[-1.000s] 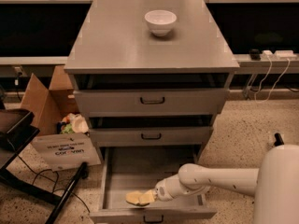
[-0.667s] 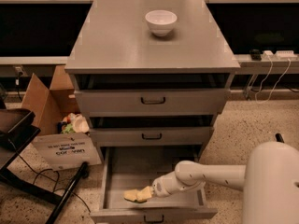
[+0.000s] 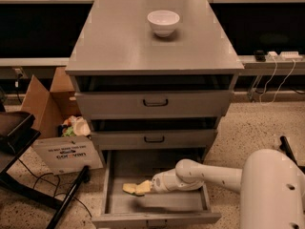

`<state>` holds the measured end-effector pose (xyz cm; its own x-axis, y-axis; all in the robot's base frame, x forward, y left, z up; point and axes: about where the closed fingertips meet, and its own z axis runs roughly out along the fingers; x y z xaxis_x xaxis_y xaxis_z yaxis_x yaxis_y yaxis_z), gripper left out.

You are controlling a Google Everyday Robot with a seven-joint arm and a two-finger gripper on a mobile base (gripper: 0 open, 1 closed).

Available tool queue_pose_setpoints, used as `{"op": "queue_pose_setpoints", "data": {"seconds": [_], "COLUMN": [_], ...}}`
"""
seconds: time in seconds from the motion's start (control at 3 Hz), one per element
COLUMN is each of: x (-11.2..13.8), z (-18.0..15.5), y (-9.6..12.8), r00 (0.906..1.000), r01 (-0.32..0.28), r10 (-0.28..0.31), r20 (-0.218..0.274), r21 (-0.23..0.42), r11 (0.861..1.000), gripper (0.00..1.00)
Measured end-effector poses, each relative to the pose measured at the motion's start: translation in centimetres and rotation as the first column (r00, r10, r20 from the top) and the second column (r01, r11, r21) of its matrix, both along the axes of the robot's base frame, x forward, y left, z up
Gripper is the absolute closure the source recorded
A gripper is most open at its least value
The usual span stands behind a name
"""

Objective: Place sponge into bottom drawer

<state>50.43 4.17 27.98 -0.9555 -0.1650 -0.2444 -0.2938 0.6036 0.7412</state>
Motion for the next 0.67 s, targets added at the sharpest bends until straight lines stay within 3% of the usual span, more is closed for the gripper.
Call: {"op": "queue_pose_setpoints", "data": {"seconds": [0.67], "x": [0.17], "z": [0.00], "y": [-0.01], "r00": [1.0000], "r01": [0.002], "r10": [-0.002], "r20": [0.002], "r21": [0.000], "r11": [1.000], "gripper": [0.42]}}
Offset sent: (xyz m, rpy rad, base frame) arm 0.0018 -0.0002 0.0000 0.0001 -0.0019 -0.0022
